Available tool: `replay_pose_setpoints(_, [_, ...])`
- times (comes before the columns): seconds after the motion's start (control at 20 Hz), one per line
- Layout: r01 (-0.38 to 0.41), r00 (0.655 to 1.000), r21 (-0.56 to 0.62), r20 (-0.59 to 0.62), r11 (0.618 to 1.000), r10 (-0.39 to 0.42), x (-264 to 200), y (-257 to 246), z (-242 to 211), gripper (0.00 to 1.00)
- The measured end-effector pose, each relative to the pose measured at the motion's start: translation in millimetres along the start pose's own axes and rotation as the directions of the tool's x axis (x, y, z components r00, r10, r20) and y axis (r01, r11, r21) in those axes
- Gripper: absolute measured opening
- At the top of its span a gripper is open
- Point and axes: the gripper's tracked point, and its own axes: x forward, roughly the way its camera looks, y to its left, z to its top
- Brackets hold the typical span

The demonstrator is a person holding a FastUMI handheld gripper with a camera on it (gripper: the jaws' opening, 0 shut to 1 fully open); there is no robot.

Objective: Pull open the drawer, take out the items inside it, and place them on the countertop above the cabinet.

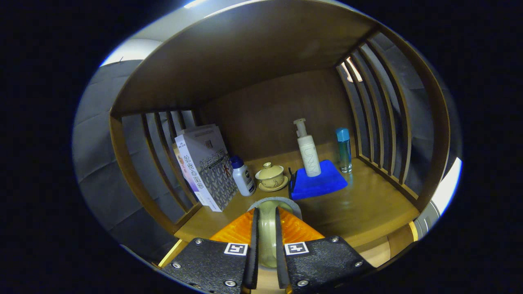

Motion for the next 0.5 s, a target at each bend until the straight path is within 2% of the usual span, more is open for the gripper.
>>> replay_pose_setpoints(0.4, [0.093,0.996,0.000,-0.001,0.996,-0.093,46,-15,-8,0.26])
replay_pose_setpoints(0.5, [0.097,0.995,-0.028,0.006,0.995,-0.097,47,-16,-9,0.49])
